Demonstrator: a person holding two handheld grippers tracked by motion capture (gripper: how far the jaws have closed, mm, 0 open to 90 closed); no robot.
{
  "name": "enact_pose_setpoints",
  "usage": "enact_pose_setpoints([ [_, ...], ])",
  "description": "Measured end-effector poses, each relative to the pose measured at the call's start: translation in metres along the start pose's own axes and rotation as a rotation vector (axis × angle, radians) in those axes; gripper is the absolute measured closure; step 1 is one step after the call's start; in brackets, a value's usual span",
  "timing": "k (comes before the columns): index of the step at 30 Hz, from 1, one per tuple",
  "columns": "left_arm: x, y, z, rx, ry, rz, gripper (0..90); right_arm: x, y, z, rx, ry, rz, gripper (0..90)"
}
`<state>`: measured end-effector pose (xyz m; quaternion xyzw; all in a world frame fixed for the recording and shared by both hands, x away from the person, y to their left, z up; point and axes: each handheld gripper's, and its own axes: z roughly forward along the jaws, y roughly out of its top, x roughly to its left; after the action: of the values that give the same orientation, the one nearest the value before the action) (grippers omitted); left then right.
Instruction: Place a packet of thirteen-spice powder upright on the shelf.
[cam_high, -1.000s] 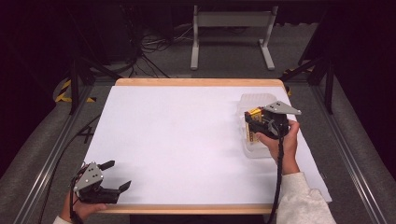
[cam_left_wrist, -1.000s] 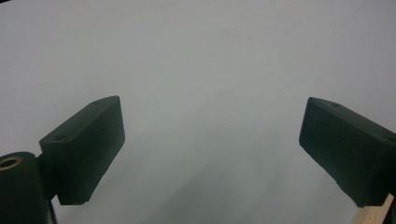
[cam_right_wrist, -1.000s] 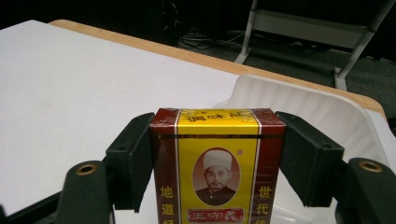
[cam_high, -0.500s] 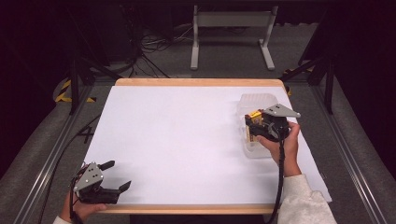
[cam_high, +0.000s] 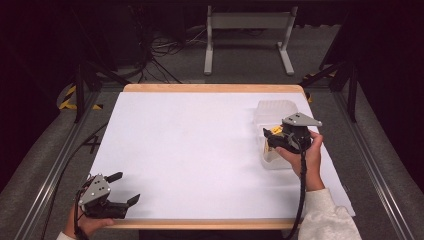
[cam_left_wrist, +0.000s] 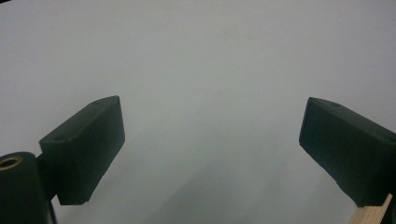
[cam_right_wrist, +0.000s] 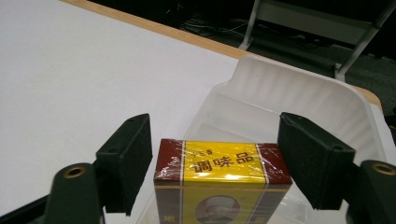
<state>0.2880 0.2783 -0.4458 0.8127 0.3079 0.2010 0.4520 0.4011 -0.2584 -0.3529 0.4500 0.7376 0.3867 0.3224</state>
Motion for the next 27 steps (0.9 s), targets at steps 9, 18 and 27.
enact_pose_setpoints([
  [9,0.0,0.0,0.0,0.0,0.001,0.001,7.5,0.002,0.004,0.0,-0.018,0.033,-0.001,24.5],
  [18,0.0,0.0,-0.001,-0.001,0.005,-0.003,7.5,0.007,0.008,-0.001,-0.027,0.037,-0.026,24.6],
  [27,-0.001,0.0,-0.001,0.0,0.004,-0.002,7.5,0.011,0.011,-0.002,-0.034,0.057,-0.035,24.8],
])
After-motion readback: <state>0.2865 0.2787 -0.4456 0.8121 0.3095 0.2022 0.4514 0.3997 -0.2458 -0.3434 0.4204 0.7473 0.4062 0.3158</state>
